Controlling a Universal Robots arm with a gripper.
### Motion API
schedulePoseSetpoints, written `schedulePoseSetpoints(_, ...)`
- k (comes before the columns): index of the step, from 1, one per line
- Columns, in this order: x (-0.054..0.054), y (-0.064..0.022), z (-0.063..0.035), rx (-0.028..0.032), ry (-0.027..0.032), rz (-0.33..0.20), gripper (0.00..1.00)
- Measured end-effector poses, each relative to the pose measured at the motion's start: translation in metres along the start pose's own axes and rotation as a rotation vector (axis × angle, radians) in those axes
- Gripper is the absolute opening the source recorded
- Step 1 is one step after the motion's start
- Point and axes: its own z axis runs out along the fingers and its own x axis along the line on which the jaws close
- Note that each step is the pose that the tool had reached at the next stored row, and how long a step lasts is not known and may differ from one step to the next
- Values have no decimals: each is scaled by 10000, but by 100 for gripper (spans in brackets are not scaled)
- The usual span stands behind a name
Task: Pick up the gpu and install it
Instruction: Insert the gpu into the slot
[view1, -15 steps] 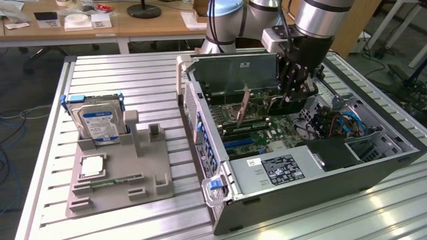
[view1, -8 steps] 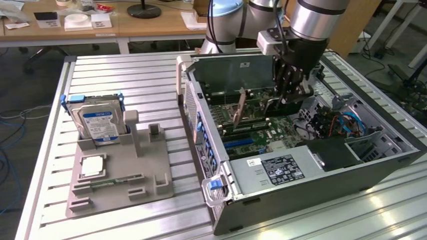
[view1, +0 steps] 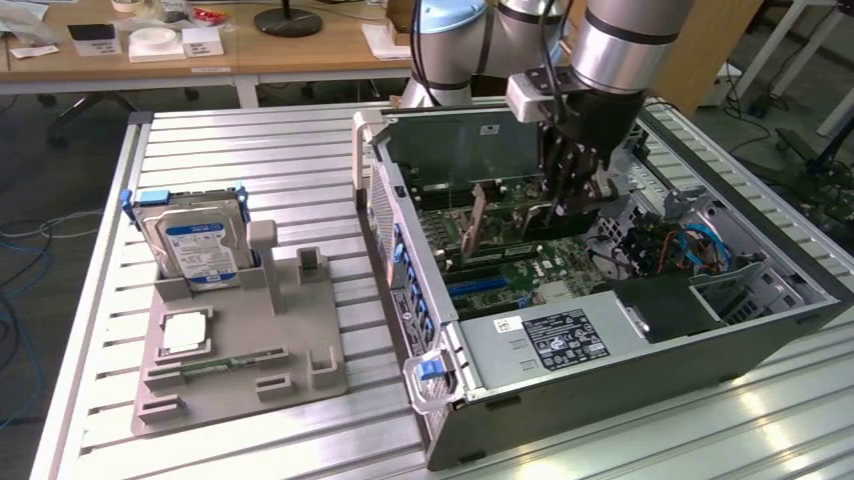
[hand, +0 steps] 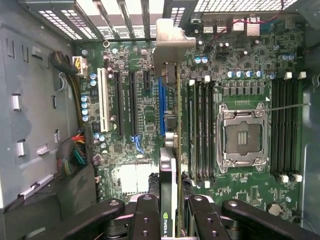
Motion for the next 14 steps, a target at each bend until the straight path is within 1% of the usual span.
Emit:
schedulePoseSetpoints(5,3,38,27,0,0,-9,27)
schedulePoseSetpoints(8,5,64,60,0,0,-9,27)
schedulePoseSetpoints(14,7,89,109,0,-1,-13,27)
